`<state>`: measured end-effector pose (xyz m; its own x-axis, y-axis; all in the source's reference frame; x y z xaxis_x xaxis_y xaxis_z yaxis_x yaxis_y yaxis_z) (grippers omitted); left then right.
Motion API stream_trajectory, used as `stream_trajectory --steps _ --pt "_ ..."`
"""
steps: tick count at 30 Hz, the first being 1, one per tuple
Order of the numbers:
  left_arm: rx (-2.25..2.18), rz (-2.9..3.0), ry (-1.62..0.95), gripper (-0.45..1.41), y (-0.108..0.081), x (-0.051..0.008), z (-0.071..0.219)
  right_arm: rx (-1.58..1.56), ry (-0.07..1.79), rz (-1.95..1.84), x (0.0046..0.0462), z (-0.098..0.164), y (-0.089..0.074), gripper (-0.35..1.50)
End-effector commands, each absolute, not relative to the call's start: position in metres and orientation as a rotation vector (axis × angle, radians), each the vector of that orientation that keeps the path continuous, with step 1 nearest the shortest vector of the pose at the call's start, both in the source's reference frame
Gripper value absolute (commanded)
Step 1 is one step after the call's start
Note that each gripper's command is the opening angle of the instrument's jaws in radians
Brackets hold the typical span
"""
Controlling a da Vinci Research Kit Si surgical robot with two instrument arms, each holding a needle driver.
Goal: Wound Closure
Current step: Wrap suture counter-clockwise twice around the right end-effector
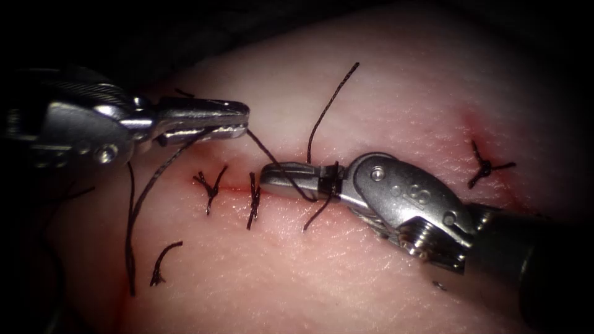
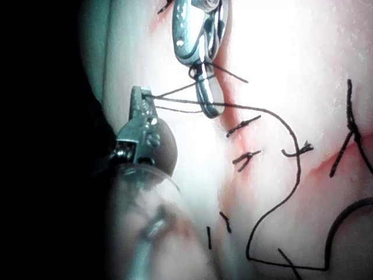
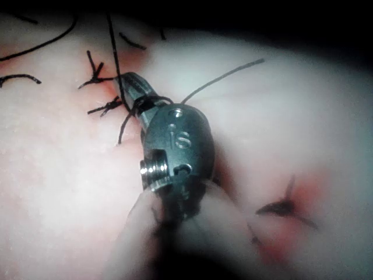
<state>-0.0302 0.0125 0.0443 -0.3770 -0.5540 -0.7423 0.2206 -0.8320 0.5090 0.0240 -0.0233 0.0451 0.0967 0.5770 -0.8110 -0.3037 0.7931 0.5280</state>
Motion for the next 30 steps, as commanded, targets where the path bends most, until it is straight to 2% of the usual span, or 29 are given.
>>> stream_trajectory --steps 1,14,24,25,26,27,30 --pt "1.383 -2.230 -0.438 -0.45 0.014 -0.0309 0.045 0.238 1.309 0.629 0.0249 0.045 -0.023 -0.35" --pt "1.466 -2.210 -0.277 -0.45 0.015 -0.0338 0.051 0.287 1.343 0.552 0.0251 0.045 -0.023 -0.35" --pt "1.597 -2.145 -0.129 -0.45 0.015 -0.0339 0.054 0.342 1.506 0.561 0.0268 0.045 -0.024 -0.35" --pt "1.613 -2.140 -0.117 -0.45 0.015 -0.0338 0.054 0.355 1.520 0.585 0.0269 0.045 -0.024 -0.01" --pt "1.626 -2.132 -0.111 -0.45 0.016 -0.0338 0.054 0.366 1.536 0.611 0.0271 0.045 -0.024 0.19" --pt "1.639 -2.128 -0.101 -0.45 0.016 -0.0337 0.054 0.367 1.550 0.628 0.0273 0.045 -0.024 0.27" --pt "1.671 -2.124 -0.071 -0.45 0.016 -0.0335 0.055 0.375 1.567 0.643 0.0274 0.045 -0.024 0.05"
